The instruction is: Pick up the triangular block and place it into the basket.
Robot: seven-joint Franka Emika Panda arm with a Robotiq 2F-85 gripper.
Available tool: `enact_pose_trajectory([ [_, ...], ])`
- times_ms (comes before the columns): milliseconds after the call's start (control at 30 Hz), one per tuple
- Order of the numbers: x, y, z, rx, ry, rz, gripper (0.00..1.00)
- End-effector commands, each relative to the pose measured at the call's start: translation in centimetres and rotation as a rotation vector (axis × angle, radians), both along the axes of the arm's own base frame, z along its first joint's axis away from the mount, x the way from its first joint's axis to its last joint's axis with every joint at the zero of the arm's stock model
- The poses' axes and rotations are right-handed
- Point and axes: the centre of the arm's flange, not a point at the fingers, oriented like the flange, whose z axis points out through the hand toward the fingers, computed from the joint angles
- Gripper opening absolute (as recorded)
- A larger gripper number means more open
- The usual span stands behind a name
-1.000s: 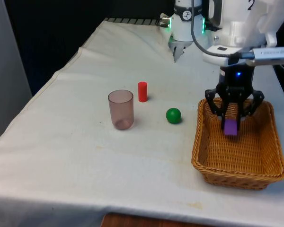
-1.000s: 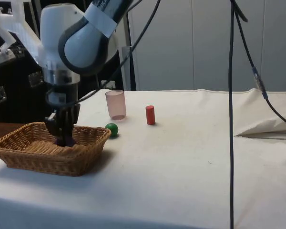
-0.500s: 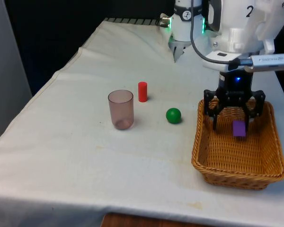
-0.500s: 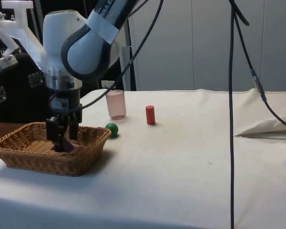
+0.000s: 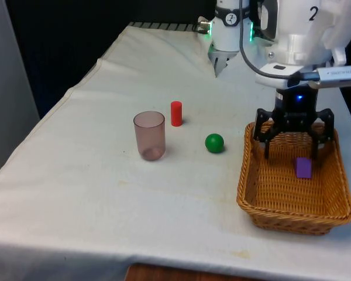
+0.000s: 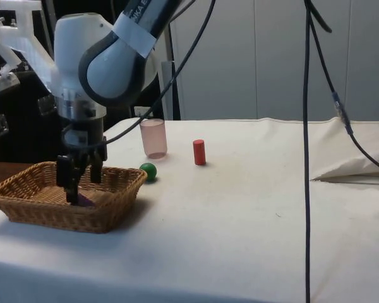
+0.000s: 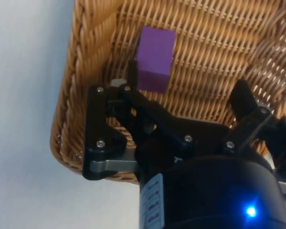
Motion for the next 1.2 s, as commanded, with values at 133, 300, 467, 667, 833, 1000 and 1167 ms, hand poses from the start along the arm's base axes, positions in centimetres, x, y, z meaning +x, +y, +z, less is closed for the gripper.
enact_pose_trajectory([
  [133, -0.1, 0.0, -0.1, -0.002, 0.012, 0.000, 1.00],
  [300, -0.2, 0.4, 0.4, 0.011, 0.014, 0.001, 1.00],
  [467, 0.0, 0.4, 1.0, 0.005, 0.002, 0.002, 1.00],
  [667, -0.8, 0.3, 4.2, 0.011, 0.007, 0.003, 1.00],
  [833, -1.2, 0.2, 5.7, 0.011, 0.006, 0.005, 1.00],
  [1000, -1.8, -0.1, 7.6, 0.007, 0.009, 0.006, 1.00],
  [1167, -2.7, -0.8, 8.6, 0.000, 0.009, 0.009, 1.00],
])
